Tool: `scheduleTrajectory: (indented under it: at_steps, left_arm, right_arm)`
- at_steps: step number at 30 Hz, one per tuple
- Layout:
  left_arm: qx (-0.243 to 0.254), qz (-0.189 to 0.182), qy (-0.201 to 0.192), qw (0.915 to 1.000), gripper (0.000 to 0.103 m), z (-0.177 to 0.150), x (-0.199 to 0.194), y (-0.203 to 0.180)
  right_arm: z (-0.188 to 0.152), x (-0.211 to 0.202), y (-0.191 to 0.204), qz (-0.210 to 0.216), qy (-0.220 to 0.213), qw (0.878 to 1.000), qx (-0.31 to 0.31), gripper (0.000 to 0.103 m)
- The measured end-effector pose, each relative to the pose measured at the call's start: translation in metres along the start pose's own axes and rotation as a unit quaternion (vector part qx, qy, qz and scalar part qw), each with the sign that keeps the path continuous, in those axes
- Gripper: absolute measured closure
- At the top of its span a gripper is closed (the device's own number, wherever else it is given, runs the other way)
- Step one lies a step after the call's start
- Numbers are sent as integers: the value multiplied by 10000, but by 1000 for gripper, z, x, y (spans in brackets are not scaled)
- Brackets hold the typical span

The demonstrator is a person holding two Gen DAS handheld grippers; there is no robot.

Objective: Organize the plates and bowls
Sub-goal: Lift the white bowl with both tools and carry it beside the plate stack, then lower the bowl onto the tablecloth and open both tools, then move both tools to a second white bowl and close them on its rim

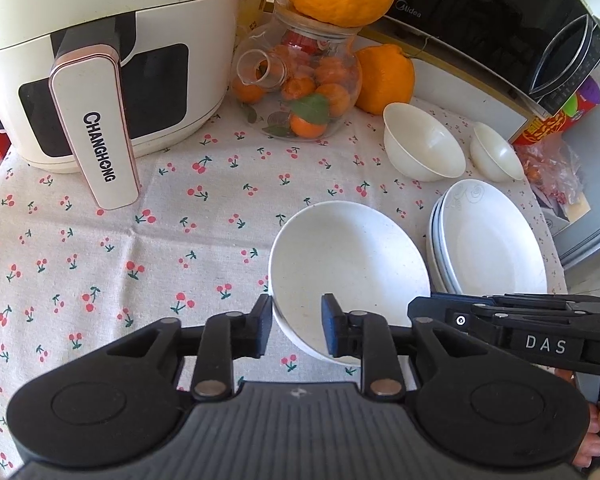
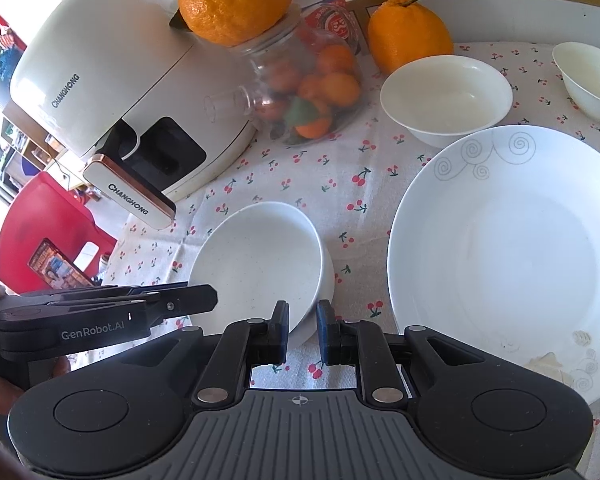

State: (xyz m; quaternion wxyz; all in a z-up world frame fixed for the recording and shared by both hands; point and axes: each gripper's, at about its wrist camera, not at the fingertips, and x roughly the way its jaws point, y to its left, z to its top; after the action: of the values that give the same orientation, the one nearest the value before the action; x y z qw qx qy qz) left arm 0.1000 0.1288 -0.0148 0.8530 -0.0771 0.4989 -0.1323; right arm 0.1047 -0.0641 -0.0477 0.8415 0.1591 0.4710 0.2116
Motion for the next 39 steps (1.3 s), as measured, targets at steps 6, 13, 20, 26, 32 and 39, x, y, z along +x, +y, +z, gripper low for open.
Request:
scheduleTrajectory:
  at_steps: [6, 13, 20, 26, 32, 39]
  left_arm:
    - [-17, -23, -47, 10000, 70, 4, 0, -4]
    - [144, -46, -340, 9993, 37, 10, -4, -16]
    - [105, 10, -659, 9978, 4, 21, 1, -32]
    - [-323, 83, -727, 9968, 0, 33, 12, -42]
    - [-472, 291, -742, 9957, 0, 59, 30, -59]
    - [-637, 37, -1110, 9918, 1, 76, 64, -69]
  right_arm:
    - [5, -10, 0, 85, -96, 9999, -30, 75]
    - [18, -34, -13, 87, -489, 9987, 98, 50]
    - [34, -53, -38, -20, -964, 9947, 353, 28]
    - [52, -58, -63, -411, -1320, 9894, 439, 21]
    - [69, -51, -95, -499, -1471, 9854, 694, 21]
    - [83, -31, -131, -295, -1718, 9757, 1328, 21]
